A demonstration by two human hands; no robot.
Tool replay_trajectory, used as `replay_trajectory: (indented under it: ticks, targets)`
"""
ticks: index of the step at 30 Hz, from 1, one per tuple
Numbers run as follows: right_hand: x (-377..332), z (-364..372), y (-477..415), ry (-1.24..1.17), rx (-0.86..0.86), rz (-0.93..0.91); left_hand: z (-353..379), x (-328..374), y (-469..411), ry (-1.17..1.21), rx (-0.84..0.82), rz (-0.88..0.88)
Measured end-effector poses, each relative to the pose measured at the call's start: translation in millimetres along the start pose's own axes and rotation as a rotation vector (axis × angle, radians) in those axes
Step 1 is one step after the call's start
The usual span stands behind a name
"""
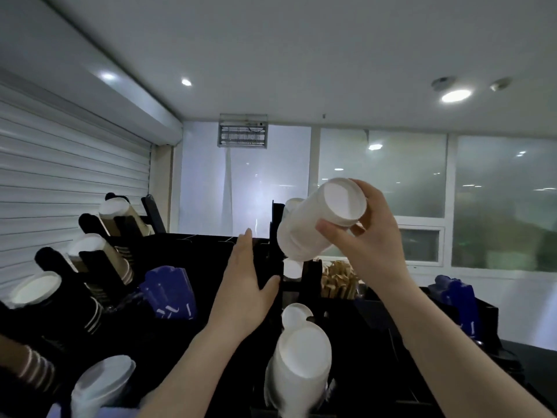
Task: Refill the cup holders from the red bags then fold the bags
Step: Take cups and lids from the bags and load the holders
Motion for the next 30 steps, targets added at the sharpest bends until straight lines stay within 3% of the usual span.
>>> replay_trajectory:
  ticks: [8,14,22,24,27,30]
  targets:
    - [63.4,36.9,-40.4,0.256,-0.048,0.161,58.6,-34.3,10.0,-0.219,-0.330,-0.096]
    - [93.2,68.2,-53.1,0.372,-0.166,0.202,68.0,-43.1,6.9,-0.294,-0.398,-0.112]
    - [148.7,98.0,-32.8,0.569,-0.429,0.236,66.4,-46.4,11.5,-0.227,-0.412,-0.156]
    - [148.5,94.2,-30.2,0.660,-0.424,0.202,66.3,-45.8,12.4,-0.222,-0.415,-0.158]
    - [125.9,89.8,-18.7,0.794,-0.378,-0.004,66.1,-44.1,13.2,-0.228,-0.419,-0.152]
    - [122.6,93.0,1.1,0.958,-0.456,-0.108,65.8,-44.1,13.3,-0.231,-0.417,-0.155]
Point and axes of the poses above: each hand's wrist, its own y-axis away from the middle knuckle, its own z-axis out of the palm, x = y × z, the point moved 10 cm from there along -y, towards the middle knuckle, and after that the axes turned 5 degrees about z, right-handed, at the moved point
